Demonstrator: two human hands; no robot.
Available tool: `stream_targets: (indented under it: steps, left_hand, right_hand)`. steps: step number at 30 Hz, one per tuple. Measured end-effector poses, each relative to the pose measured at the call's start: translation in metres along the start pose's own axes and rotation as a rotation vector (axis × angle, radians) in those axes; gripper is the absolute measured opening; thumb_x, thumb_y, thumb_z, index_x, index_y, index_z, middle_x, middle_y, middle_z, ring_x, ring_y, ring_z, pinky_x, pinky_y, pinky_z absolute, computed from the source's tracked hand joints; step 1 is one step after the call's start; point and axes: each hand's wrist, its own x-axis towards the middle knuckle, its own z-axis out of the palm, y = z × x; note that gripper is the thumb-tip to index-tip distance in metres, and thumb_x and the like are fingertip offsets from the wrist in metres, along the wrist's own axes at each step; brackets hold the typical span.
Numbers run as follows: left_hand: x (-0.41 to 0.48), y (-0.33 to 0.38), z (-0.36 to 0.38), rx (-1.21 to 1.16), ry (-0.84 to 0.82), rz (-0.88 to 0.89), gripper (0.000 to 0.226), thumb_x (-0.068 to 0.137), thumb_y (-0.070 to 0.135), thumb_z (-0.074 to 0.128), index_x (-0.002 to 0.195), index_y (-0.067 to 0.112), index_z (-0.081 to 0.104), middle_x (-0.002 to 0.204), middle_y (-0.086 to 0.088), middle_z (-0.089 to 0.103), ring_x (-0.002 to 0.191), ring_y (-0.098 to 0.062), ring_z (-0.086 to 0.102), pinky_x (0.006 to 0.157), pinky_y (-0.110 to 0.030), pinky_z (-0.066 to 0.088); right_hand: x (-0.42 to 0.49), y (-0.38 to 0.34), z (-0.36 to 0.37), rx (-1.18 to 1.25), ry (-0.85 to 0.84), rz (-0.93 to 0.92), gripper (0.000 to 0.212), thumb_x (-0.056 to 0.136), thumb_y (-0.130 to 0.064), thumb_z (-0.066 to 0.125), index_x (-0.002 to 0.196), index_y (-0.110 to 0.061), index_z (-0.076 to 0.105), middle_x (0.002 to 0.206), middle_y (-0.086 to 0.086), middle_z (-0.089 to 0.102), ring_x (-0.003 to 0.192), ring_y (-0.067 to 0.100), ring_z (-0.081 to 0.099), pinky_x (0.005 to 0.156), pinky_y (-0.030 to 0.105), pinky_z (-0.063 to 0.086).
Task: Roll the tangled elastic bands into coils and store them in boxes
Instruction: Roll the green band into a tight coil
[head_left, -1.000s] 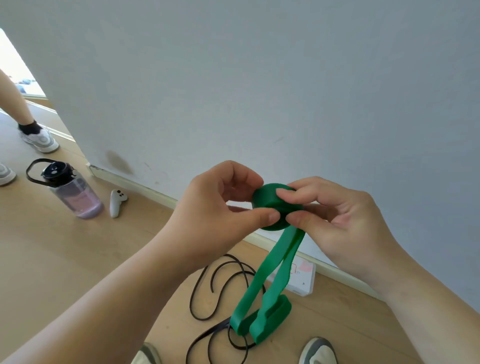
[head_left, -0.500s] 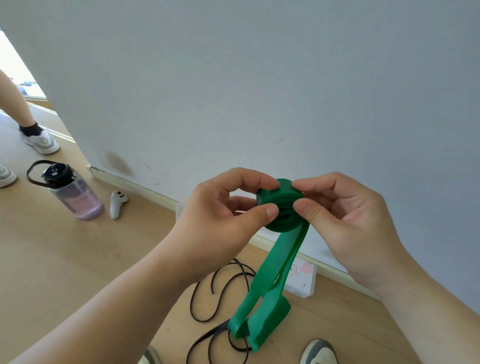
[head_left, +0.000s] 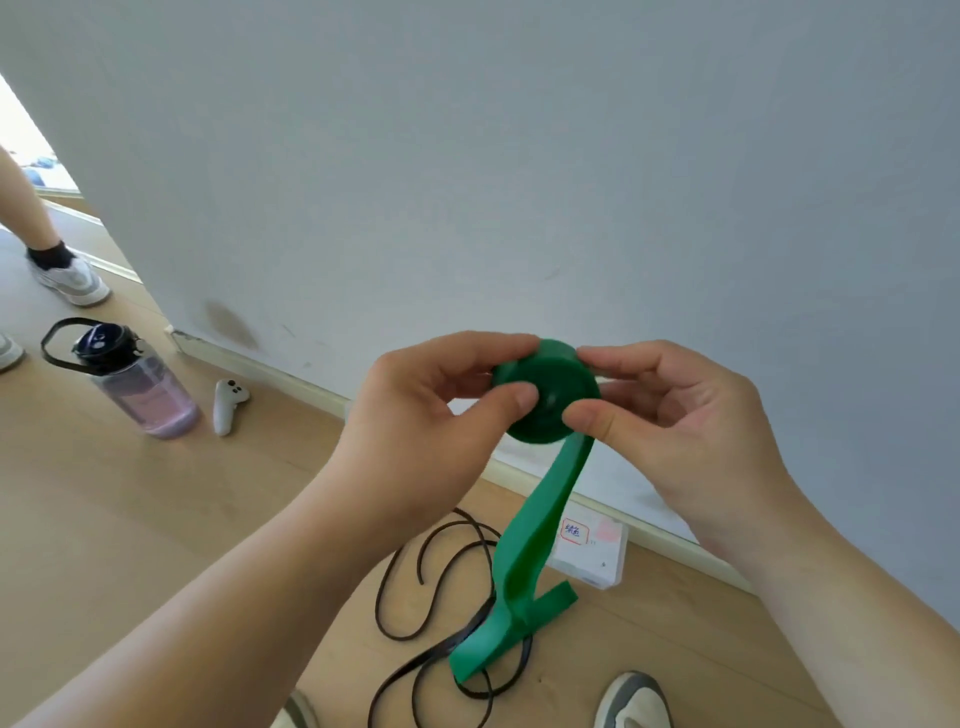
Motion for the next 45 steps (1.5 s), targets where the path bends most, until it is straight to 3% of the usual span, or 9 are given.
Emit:
stream_targets:
  steps: [5,10,17,22,27,33,36,40,45]
  left_hand:
    - [-0.004,0.002,0.007,-0.297,0.032,-0.131,0.019,0.092,0.001,0.072,0.105,0.015,0.071,0.103,-0.003,0.080,0.098,-0.022,0.078,0.095,-0.045,0.060]
    - [-0.002,-0.007,0.002,0.176,0.013,0.002,0.018,0.085,0.021,0.083,0.097,0.023,0.069,0.117,0.018,0.071,0.105,-0.002,0.072,0.091,-0.027,0.061]
    - [-0.004,-0.006,-0.003,0.326,-0.142,0.100,0.043,0.090,0.008,0.076,0.122,0.035,0.069,0.112,0.016,0.071,0.107,0.000,0.067,0.083,-0.021,0.060]
    - [-0.002,-0.002,-0.002,-0.065,-0.029,-0.071,0.034,0.092,0.000,0.073,0.116,0.025,0.072,0.109,0.004,0.077,0.099,-0.014,0.076,0.086,-0.035,0.063]
    - [-0.003,0.000,0.002,-0.349,-0.009,-0.139,0.026,0.094,-0.005,0.068,0.114,0.012,0.065,0.112,-0.004,0.076,0.099,-0.024,0.078,0.090,-0.043,0.062]
    - [0.000,-0.011,-0.001,0.285,0.006,0.075,0.025,0.088,0.027,0.079,0.109,0.026,0.066,0.126,0.020,0.065,0.118,0.004,0.062,0.094,-0.018,0.055]
    - [-0.001,-0.011,-0.003,0.308,-0.096,0.146,0.041,0.091,0.016,0.077,0.128,0.029,0.066,0.120,0.019,0.069,0.115,0.003,0.064,0.093,-0.017,0.056]
    - [0.000,-0.010,-0.001,0.193,-0.048,0.065,0.034,0.090,0.007,0.077,0.117,0.028,0.075,0.105,0.013,0.076,0.106,0.001,0.069,0.085,-0.012,0.057]
    - [0.005,-0.009,-0.003,-0.102,0.018,-0.049,0.028,0.090,0.007,0.077,0.112,0.023,0.074,0.104,0.001,0.079,0.102,-0.016,0.075,0.095,-0.041,0.060]
  right_hand:
    - [-0.002,0.001,0.008,0.028,-0.014,-0.056,0.040,0.088,0.006,0.072,0.109,-0.028,0.075,0.107,-0.007,0.080,0.101,0.012,0.075,0.087,0.019,0.057]
    - [-0.001,0.004,0.006,-0.183,-0.047,-0.154,0.045,0.090,0.013,0.066,0.105,-0.027,0.079,0.107,-0.009,0.076,0.106,0.010,0.072,0.091,0.017,0.055]
    - [-0.005,0.001,0.007,-0.275,-0.054,-0.148,0.043,0.084,0.012,0.074,0.098,-0.028,0.080,0.100,-0.016,0.079,0.101,-0.001,0.073,0.090,0.012,0.054]
    - [0.002,0.000,0.004,0.011,0.067,-0.018,0.030,0.076,-0.004,0.085,0.100,-0.020,0.077,0.096,-0.003,0.082,0.094,0.014,0.078,0.089,0.030,0.061]
    - [0.002,0.006,0.005,0.070,0.035,-0.014,0.028,0.083,0.004,0.077,0.099,-0.018,0.075,0.100,0.001,0.081,0.098,0.018,0.077,0.089,0.030,0.061]
    - [0.000,0.010,0.004,-0.169,-0.042,-0.133,0.037,0.092,0.008,0.067,0.101,-0.027,0.076,0.104,-0.014,0.076,0.100,0.006,0.073,0.089,0.014,0.054]
    - [-0.001,0.011,0.005,-0.335,-0.076,-0.234,0.039,0.092,0.007,0.068,0.103,-0.029,0.078,0.107,-0.013,0.073,0.106,0.008,0.069,0.091,0.014,0.052]
    - [0.000,0.009,0.005,-0.204,-0.001,-0.148,0.034,0.083,-0.002,0.080,0.104,-0.029,0.079,0.104,-0.011,0.078,0.103,0.009,0.074,0.095,0.027,0.058]
    - [0.004,0.010,0.001,-0.045,-0.026,-0.031,0.042,0.084,-0.006,0.079,0.115,-0.034,0.075,0.106,-0.009,0.080,0.103,0.014,0.075,0.097,0.034,0.058]
